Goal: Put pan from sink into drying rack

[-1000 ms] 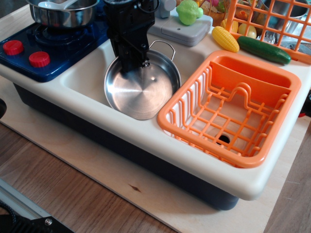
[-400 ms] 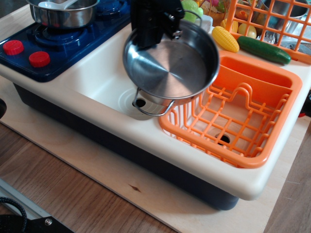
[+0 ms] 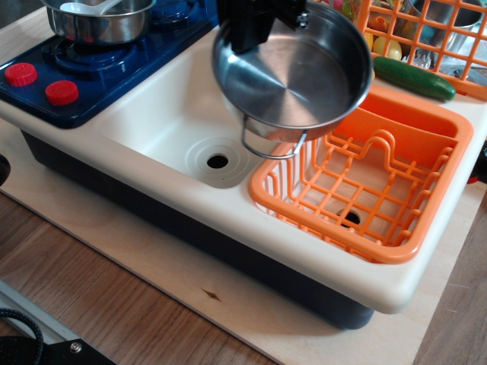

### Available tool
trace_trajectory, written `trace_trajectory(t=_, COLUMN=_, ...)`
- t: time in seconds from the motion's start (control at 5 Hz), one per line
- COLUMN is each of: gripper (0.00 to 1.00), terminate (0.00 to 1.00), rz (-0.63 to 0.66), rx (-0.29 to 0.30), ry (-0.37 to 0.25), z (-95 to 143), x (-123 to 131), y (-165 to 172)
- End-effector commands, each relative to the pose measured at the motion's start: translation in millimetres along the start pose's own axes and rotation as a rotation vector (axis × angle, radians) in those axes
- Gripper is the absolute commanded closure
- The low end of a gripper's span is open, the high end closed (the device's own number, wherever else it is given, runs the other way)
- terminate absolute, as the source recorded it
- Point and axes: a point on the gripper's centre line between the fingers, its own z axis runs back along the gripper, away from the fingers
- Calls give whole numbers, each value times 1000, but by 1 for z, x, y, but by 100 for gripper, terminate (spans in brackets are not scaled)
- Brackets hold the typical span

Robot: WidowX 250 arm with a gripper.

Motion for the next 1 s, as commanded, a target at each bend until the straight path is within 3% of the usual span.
trace_trajectory(t=0.0, gripper=100, terminate=0, rz=77, rx=-61, ry=-81, z=-10, x=13, y=-18)
trace_trajectory(t=0.2, gripper=100, terminate=0, rz=84, rx=-113, ry=-105, z=-22, x=16, y=-25)
trace_trajectory(t=0.4, gripper=0, terminate=0, rz=86, rx=-132, ry=-146, z=-31, x=13, y=-32)
trace_trajectory(t=0.6, gripper=0, terminate=0, rz=86, rx=-132, ry=-146, z=-31, x=13, y=-32)
trace_trajectory(t=0.8, gripper=0, terminate=100, rz=86, rx=-132, ry=-146, z=-31, x=13, y=-32)
